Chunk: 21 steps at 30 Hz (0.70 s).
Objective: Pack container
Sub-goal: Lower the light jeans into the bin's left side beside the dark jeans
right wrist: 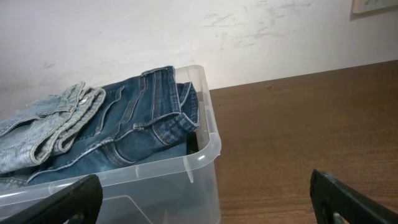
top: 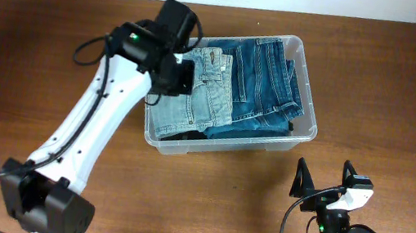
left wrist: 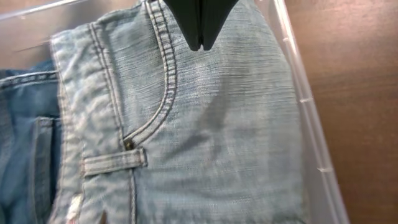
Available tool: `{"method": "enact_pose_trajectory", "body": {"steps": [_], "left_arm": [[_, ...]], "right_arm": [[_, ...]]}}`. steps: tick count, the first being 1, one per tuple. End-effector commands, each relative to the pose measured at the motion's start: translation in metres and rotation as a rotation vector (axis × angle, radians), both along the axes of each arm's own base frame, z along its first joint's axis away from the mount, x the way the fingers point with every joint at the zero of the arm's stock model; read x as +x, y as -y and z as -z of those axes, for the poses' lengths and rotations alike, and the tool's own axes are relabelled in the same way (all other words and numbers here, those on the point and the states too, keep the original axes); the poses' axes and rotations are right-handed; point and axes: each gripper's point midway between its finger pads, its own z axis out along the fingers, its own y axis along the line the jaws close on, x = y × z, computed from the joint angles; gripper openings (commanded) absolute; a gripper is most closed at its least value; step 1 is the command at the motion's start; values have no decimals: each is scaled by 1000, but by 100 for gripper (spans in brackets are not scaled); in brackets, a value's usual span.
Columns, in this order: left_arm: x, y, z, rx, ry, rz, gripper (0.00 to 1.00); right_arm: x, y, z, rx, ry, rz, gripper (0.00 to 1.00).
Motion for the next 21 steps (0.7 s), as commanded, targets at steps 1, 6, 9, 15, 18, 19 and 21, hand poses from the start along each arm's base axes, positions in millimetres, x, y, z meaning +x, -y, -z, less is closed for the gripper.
{"method": "enact_pose_trajectory", "body": {"steps": [1, 6, 9, 15, 18, 19, 21], "left_arm": [[1, -1, 31, 50, -84, 3, 0], [-7, -4, 74, 107, -222, 5, 0], [-5, -3, 91, 124, -257, 6, 0], [0, 0, 103, 126, -260, 6, 0], [3, 0, 102, 123, -251, 8, 0], [4, 1, 100, 121, -244, 16, 0], [10, 3, 92, 110, -220, 16, 0]], "right_arm": [[0, 3, 3, -10, -2, 14, 98], [0, 3, 3, -10, -2, 14, 98], [0, 3, 3, -10, -2, 14, 99], [0, 3, 3, -10, -2, 14, 98], [0, 3, 3, -10, -2, 14, 98], [0, 3, 3, -10, -2, 14, 98], [0, 3, 3, -10, -2, 14, 98]]}}
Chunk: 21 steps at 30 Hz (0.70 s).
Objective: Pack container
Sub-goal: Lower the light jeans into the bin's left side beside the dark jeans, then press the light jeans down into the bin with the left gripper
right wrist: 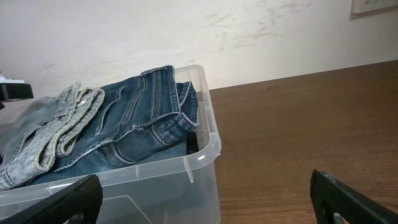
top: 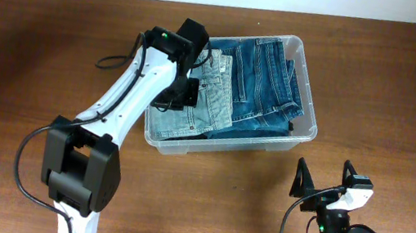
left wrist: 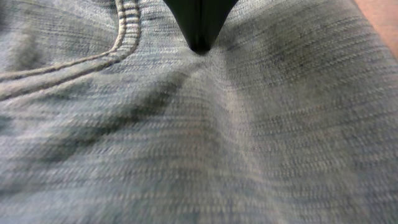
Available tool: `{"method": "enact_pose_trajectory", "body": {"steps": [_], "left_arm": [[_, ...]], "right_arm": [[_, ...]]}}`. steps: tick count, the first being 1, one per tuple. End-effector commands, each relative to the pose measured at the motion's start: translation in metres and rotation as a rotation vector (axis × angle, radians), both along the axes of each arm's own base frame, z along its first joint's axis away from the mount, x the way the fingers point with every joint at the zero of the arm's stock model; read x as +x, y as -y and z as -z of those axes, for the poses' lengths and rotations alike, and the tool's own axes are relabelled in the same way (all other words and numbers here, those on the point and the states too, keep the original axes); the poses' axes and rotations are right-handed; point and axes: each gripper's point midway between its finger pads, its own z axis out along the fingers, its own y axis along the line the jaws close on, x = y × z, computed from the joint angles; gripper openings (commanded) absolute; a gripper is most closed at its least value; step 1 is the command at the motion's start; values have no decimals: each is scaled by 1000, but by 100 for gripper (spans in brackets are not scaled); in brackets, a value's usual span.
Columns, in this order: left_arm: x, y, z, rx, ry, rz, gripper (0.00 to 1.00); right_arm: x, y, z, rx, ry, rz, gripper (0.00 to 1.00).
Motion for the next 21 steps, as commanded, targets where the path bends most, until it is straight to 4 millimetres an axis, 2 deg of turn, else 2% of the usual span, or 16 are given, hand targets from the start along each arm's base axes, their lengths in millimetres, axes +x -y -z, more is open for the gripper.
{"method": "enact_pose_trajectory", "body": {"steps": [1, 3, 4, 5, 6, 8, 10, 12, 16, 21], "left_arm": [[17, 5, -6, -5, 43, 16, 0], [28, 9, -23, -25, 93, 39, 0], [42, 15, -46, -50, 165, 58, 0], [49, 17, -56, -57, 202, 56, 0], [64, 21, -78, -76, 284, 51, 0], [78, 23, -91, -84, 356, 45, 0], [85, 24, -94, -84, 391, 40, 0], [90, 25, -89, -81, 396, 38, 0], [101, 30, -56, -65, 358, 40, 0], [103, 31, -17, -34, 286, 44, 0]], "right_arm": [[0, 3, 3, -10, -2, 14, 98], [0, 3, 3, -10, -2, 14, 98], [0, 3, 3, -10, -2, 14, 98], [0, 3, 3, -10, -2, 14, 98], [0, 3, 3, -10, -2, 14, 99], [0, 3, 3, -10, -2, 14, 98], [0, 3, 3, -10, -2, 14, 98], [0, 3, 3, -10, -2, 14, 98], [0, 3, 3, -10, -2, 14, 99], [0, 3, 3, -10, -2, 14, 99]]}}
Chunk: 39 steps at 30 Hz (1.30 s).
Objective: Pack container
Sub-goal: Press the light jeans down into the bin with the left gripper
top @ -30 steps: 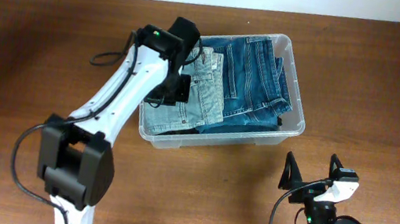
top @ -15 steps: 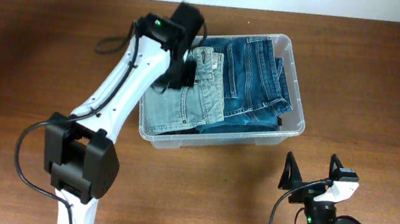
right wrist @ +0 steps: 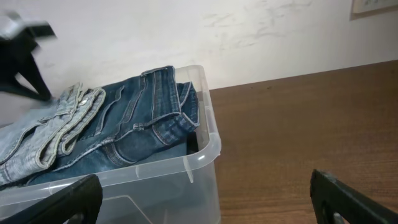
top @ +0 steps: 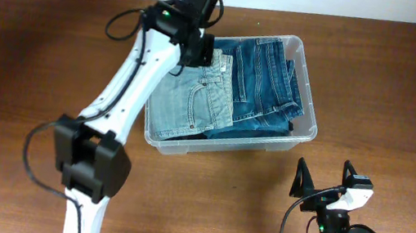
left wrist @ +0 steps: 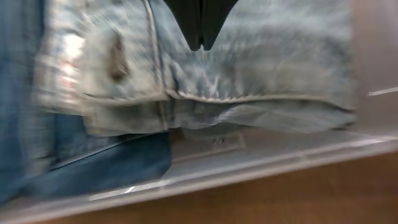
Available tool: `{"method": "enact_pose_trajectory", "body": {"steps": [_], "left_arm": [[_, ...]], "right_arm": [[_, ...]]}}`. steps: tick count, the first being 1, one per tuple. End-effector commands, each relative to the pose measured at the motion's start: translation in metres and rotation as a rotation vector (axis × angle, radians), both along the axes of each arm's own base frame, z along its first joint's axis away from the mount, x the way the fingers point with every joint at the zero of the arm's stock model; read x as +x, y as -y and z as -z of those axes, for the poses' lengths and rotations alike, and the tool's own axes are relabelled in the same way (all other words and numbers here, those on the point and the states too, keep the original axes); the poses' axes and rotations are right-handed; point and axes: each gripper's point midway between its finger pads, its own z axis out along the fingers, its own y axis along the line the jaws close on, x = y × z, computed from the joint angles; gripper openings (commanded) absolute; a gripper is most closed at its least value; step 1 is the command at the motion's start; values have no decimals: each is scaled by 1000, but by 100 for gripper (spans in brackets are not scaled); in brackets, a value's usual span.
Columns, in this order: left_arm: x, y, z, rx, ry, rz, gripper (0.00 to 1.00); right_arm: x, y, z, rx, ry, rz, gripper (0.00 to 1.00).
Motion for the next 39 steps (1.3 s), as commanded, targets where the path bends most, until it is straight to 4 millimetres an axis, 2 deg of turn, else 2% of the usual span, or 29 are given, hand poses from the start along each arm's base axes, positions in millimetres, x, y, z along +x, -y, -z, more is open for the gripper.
{"method": "enact_pose_trajectory", "body": {"steps": [1, 6, 9, 13, 14, 16, 17, 20, 26, 33, 39], "left_arm": [[4, -2, 41, 52, -68, 8, 0], [2, -3, 64, 73, -113, 9, 0], [2, -3, 63, 73, -111, 12, 0], [3, -2, 33, 52, -71, 13, 0], [3, -2, 12, 38, -37, 16, 0], [1, -2, -11, 25, -9, 16, 0], [-5, -2, -31, 8, 4, 22, 0], [-22, 5, -44, -43, -29, 52, 0], [-55, 20, -23, -55, -169, 103, 0], [-98, 35, 23, 0, -334, 162, 0], [-114, 44, 57, 31, -381, 194, 0]], "right_arm": [[0, 3, 3, -10, -2, 14, 98], [0, 3, 3, -10, -2, 14, 98], [0, 3, 3, -10, -2, 14, 98], [0, 3, 3, -10, -2, 14, 98], [0, 3, 3, -10, -2, 14, 98], [0, 3, 3, -10, -2, 14, 99], [0, 3, 3, -10, -2, 14, 98], [0, 3, 3, -10, -2, 14, 98], [0, 3, 3, -10, -2, 14, 98], [0, 3, 3, -10, -2, 14, 98], [0, 3, 3, -10, -2, 14, 98]]}}
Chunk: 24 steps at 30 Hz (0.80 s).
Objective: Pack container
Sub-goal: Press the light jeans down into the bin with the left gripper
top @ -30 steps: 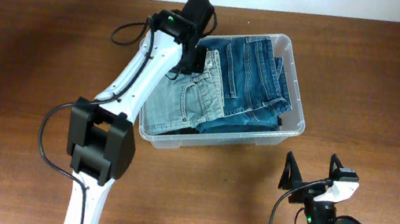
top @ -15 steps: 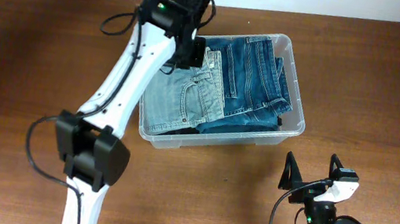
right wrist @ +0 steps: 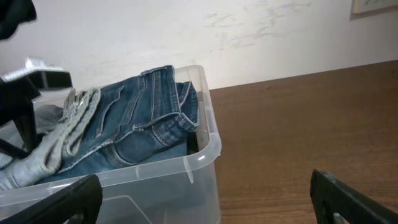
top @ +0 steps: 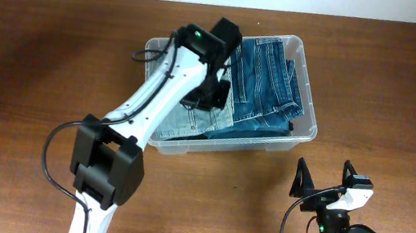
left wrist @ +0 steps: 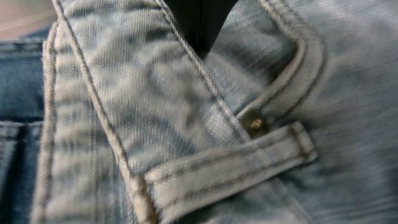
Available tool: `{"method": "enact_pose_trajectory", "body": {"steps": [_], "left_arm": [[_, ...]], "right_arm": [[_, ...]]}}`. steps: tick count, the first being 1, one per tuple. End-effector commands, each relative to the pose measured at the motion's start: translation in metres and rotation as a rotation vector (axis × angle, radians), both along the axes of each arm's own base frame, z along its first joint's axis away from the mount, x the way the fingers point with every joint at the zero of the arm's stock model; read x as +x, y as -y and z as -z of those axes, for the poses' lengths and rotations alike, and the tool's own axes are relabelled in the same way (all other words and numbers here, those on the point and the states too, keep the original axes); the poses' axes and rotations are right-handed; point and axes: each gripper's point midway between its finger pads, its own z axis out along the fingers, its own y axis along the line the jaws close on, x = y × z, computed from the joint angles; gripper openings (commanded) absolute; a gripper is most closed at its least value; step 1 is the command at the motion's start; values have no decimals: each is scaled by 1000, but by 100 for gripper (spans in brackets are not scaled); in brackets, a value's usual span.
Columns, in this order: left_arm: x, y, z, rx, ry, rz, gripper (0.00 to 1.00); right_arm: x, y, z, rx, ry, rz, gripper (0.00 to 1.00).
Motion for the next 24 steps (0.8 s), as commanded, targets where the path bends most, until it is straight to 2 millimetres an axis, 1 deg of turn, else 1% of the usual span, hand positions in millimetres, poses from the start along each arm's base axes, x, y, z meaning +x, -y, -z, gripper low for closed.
{"method": "enact_pose_trajectory", "body": {"steps": [1, 3, 6, 9, 13, 14, 19, 24], "left_arm": [[-10, 6, 12, -8, -25, 33, 0], [-9, 6, 10, -8, -19, 33, 0], [-5, 3, 1, 8, 3, 31, 0], [-1, -5, -17, 51, 38, 26, 0], [7, -23, -47, 129, 112, 13, 0], [8, -26, -50, 138, 119, -7, 0], [16, -52, -50, 205, 134, -127, 1], [20, -79, -45, 234, 99, -188, 0]], "right_arm": [[0, 3, 3, -10, -2, 14, 98], [0, 3, 3, -10, -2, 14, 98], [0, 3, 3, -10, -2, 14, 99], [0, 3, 3, -10, -2, 14, 98], [0, 3, 3, -10, -2, 14, 98], [0, 3, 3, -10, -2, 14, 98], [0, 3, 3, -10, -2, 14, 98], [0, 3, 3, -10, -2, 14, 98]]}}
